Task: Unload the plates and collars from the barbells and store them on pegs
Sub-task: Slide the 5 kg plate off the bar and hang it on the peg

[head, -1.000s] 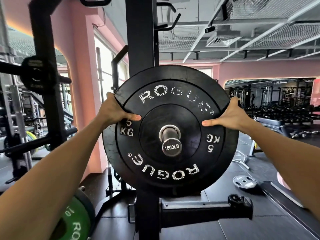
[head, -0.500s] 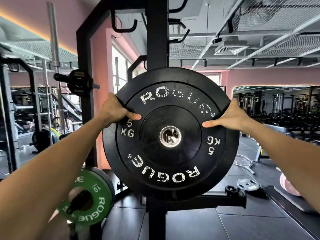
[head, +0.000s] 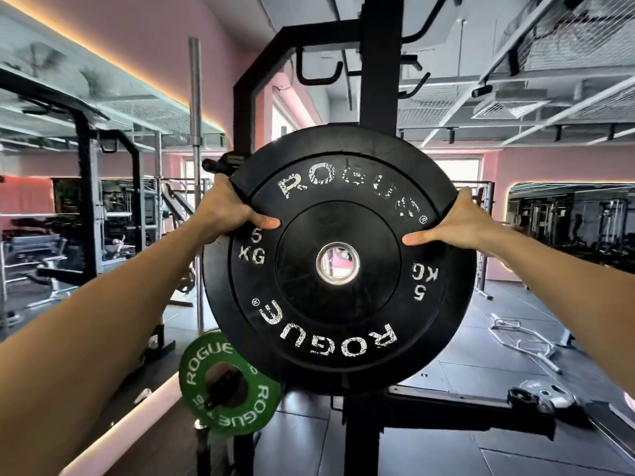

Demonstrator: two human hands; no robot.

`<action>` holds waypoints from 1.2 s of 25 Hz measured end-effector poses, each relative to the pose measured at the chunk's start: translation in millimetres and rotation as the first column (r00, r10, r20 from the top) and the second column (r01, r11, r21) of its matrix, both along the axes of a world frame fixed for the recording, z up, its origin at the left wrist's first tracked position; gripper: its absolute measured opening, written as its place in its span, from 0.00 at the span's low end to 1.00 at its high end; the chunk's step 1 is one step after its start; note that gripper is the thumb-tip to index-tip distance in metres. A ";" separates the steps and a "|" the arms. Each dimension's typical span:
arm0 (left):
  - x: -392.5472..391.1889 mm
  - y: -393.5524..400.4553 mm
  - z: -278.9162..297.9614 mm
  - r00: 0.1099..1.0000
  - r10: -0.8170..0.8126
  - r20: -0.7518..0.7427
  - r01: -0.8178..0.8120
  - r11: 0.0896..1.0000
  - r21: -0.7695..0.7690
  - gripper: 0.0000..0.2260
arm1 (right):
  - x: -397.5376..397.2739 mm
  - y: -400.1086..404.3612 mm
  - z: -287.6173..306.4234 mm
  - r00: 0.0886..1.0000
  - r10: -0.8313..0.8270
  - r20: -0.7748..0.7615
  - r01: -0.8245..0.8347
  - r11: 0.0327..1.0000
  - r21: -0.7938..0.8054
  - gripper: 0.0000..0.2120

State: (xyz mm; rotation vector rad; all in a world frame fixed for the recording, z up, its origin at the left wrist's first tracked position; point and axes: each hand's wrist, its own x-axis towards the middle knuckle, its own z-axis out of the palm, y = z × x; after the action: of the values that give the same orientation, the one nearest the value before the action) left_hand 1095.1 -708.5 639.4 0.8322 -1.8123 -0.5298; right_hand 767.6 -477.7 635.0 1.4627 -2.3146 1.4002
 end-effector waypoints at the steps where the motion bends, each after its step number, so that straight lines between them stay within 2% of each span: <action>1: 15.4 0.0 2.1 1.000 -0.007 0.005 0.007 1.000 -0.007 0.46 | 14.9 -9.2 -1.7 1.000 -0.002 0.002 0.002 1.000 -0.001 0.63; 4: 67.4 -18.9 5.2 0.998 -0.059 0.032 0.060 0.998 -0.030 0.36 | 70.0 -41.2 -5.9 1.000 -0.010 -0.016 0.010 1.000 -0.003 0.69; 8: 122.2 -59.7 7.8 0.995 -0.076 0.060 0.077 0.997 -0.025 0.27 | 130.6 -81.9 -10.5 0.999 -0.051 0.004 0.051 0.999 -0.016 0.64; 13: 180.5 -126.7 1.3 0.986 -0.110 0.124 0.113 0.993 -0.019 0.32 | 186.4 -139.1 -20.8 0.999 -0.023 0.049 0.024 1.000 -0.015 0.61; 20: 205.7 -212.6 -6.9 0.984 -0.102 0.144 0.105 0.994 -0.015 0.28 | 214.1 -226.1 -31.0 0.997 -0.037 0.062 0.036 0.999 0.022 0.59; 24: 210.4 -271.1 -6.2 0.981 -0.083 0.175 0.092 0.995 -0.041 0.41 | 218.9 -280.1 -31.2 0.997 -0.041 0.064 0.039 0.999 0.033 0.63; 30: 221.6 -348.9 -13.3 0.984 -0.058 0.166 0.058 0.998 0.001 0.46 | 226.8 -350.6 -37.0 0.998 -0.025 0.061 0.024 1.000 0.008 0.58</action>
State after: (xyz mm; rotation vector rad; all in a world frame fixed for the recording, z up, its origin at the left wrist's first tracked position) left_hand 1316.7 -1057.4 626.1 0.8441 -1.9943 -0.5068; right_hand 994.4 -828.4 598.0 1.4078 -2.3676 1.4521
